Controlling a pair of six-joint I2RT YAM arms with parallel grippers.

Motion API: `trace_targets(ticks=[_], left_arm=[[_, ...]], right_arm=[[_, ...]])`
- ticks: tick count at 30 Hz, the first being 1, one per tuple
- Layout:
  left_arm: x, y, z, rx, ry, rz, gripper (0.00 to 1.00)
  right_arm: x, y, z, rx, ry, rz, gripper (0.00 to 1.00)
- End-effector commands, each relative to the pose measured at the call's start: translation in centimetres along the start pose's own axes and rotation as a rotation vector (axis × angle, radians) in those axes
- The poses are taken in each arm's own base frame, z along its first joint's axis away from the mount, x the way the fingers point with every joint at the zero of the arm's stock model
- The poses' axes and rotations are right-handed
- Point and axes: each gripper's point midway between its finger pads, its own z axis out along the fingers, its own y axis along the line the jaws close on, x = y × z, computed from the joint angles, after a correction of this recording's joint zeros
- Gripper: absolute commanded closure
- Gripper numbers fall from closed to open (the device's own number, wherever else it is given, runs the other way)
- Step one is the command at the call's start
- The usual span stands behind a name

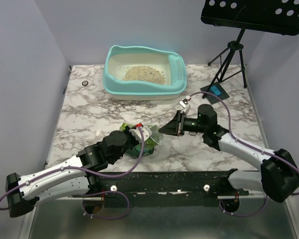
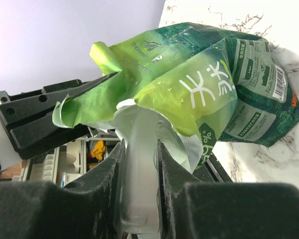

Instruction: Fill the litter box with clean litter

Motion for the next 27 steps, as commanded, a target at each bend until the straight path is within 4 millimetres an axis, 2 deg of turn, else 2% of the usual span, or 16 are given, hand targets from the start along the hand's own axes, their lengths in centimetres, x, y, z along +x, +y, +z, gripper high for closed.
trace_targets(ticks=[1,10,21,27], left_arm=[[-0.7,-1.7,0.6,0.054,-0.039,-0.025,1.0],[0.8,-2.3,1.4,0.055,0.014,0.004,1.0],[1.1,-3.1,1.6,0.073,0.022,0.02,1.0],[1.4,-3.2,1.6,0.074,0.03,0.027,1.0]], right_arm=[[-0.1,0.7,-1.8,-0.022,-0.031,-0.018,0.99],[0.4,-0.6,-5.0,0.023,-0.1,0.0,0.99],[0.4,-2.7,-8.4,0.05,-0.177,0.04,0.99],[0.7,-3.2,-9.7,0.04,-0.216,0.058,0.99]])
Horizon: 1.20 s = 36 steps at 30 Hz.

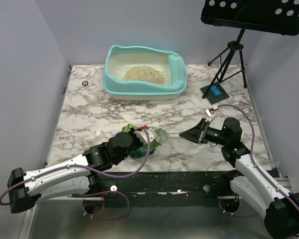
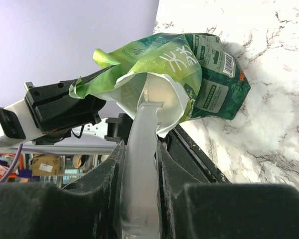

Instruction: Fill the litter box with clean litter

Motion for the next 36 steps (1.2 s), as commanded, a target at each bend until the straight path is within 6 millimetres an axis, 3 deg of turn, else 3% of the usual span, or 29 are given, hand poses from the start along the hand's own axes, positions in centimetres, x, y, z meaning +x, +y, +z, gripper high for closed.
trace_targets(ticks=[1,26,27,36], left_arm=[[1.1,-1.5,0.2,0.047,0.025,0.011,1.0],[-0.1,-0.7,-0.3,0.015,-0.029,-0.018,1.0],[-0.2,-0.6,-0.3,0.014,-0.031,-0.019,1.0],[-0.9,-0.1,-0.8,-0.009,-0.063,-0.04,1.0]], right_arm=[[0.5,-0.3,-1.0,-0.008,-0.014,0.022,0.99],[2.9,-2.3,-3.7,-0.095,-0.207,0.175,0.99],[3.3,-3.3,-3.6,-0.08,-0.207,0.192,0.99],[4.1,-4.7,-4.0,-0.044,-0.224,0.217,0.99]])
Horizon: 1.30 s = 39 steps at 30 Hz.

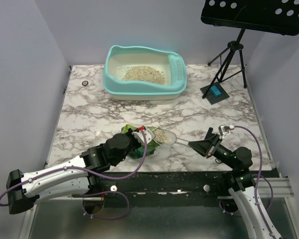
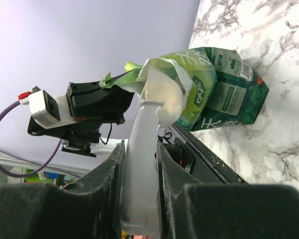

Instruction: Fill the litter box with clean litter

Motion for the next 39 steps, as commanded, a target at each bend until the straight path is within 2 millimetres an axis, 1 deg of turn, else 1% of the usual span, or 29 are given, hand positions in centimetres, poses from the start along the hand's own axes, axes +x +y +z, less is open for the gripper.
trace_targets(ticks=[1,3,8,12,14,15,19,25,31,39], left_arm=[[-0.8,-0.2,-0.2,0.001,-0.045,-0.036,1.0],[-1.1,0.2,-0.3,-0.019,-0.059,-0.046,1.0],[-1.8,1.3,-0.8,-0.067,-0.095,-0.076,1.0],[-1.7,1.6,-0.8,-0.082,-0.085,-0.074,1.0],[-1.6,1.8,-0.8,-0.098,-0.079,-0.075,1.0],[-1.6,2.2,-0.9,-0.115,-0.074,-0.075,1.0],[-1.2,3.5,-1.0,-0.194,-0.048,-0.079,1.0],[-1.5,4.1,-1.4,-0.221,-0.058,-0.096,1.0],[-0.9,4.5,-1.4,-0.25,-0.022,-0.081,1.0],[-0.6,5.4,-1.7,-0.299,-0.001,-0.083,1.0]], right_arm=[[1.1,-5.6,-0.3,0.144,0.006,0.112,0.99],[1.3,-5.9,-0.4,0.161,0.015,0.121,0.99],[1.3,-5.2,-0.6,0.144,0.008,0.119,0.99],[1.3,-4.2,-0.7,0.118,0.01,0.135,0.99],[1.4,-4.1,-0.8,0.117,0.012,0.144,0.99],[1.2,-3.0,-0.9,0.1,0.009,0.131,0.99],[1.2,-2.2,-1.0,0.095,0.011,0.129,0.99],[1.1,-0.7,-1.2,0.075,0.015,0.107,0.99],[0.8,1.2,-1.3,0.054,0.012,0.087,0.99],[0.3,3.3,-1.3,0.025,0.004,0.059,0.99]])
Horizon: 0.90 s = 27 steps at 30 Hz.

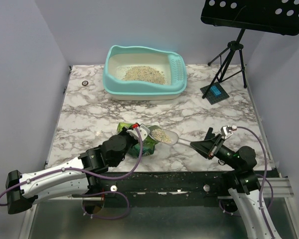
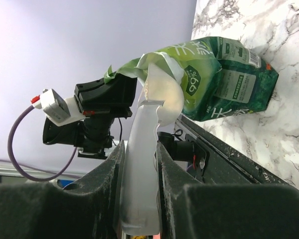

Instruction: Fill the litter box with clean litter

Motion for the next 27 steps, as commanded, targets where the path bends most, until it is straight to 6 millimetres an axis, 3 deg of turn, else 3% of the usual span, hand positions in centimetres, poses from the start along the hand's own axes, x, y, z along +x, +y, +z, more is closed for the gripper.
trace_targets(ticks=[1,17,27], left_arm=[[-0.7,2.0,-0.2,-0.101,0.003,-0.039,1.0],[-0.5,2.6,-0.4,-0.127,0.017,-0.043,1.0],[-0.8,2.3,-0.5,-0.102,0.005,-0.047,1.0]], right_arm=[[0.4,2.2,-0.6,-0.046,0.014,-0.04,0.99],[-1.7,7.4,0.4,-0.098,-0.027,-0.074,0.99],[-5.7,9.9,2.7,-0.146,-0.143,-0.051,0.99]])
